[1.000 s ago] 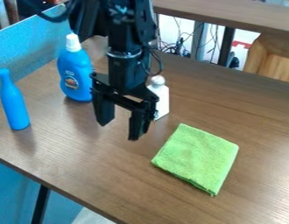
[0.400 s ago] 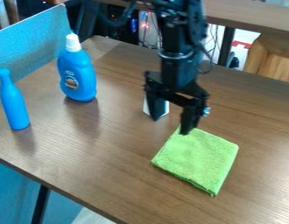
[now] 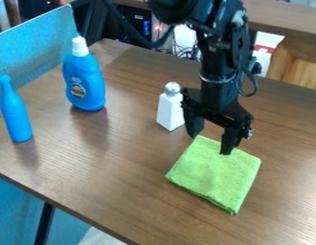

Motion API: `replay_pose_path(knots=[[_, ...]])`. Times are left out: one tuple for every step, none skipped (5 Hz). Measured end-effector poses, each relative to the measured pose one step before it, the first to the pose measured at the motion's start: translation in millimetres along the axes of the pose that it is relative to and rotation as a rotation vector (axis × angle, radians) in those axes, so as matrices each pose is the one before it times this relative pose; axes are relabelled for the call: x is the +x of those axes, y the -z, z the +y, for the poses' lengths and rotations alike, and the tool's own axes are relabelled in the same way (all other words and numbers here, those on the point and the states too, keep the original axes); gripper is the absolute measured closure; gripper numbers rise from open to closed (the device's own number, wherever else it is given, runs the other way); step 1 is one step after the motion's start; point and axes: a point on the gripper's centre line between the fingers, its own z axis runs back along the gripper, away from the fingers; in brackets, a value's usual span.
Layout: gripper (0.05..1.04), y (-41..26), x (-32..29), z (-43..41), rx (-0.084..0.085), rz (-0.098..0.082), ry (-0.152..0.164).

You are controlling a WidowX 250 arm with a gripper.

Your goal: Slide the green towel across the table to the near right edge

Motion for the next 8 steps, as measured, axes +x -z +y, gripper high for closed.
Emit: replay_pose_path(knots=[[0.083, 11.1, 4.5, 1.64, 0.0105, -0.0194, -0.032], [0.083, 13.23, -4.27, 2.24, 0.064, 0.0419, -0.0181], [0.083, 8.23, 0.48, -6.62, -0.0236, 0.0026, -0.0081], [0.083, 13.69, -2.74, -3.62, -0.0149, 0.0171, -0.0336], [0.083, 7.35, -0.78, -3.92, -0.0162, 0.0052, -0.029], [0.083, 1.44, -3.2, -9.24, -0.0232, 0.0197, -0.004], [0.083, -0.31, -4.19, -16.96, -0.0073, 0.0151, 0.0271], [0.083, -1.28, -12.48, -43.82, -0.0202, 0.0195, 0.0781]])
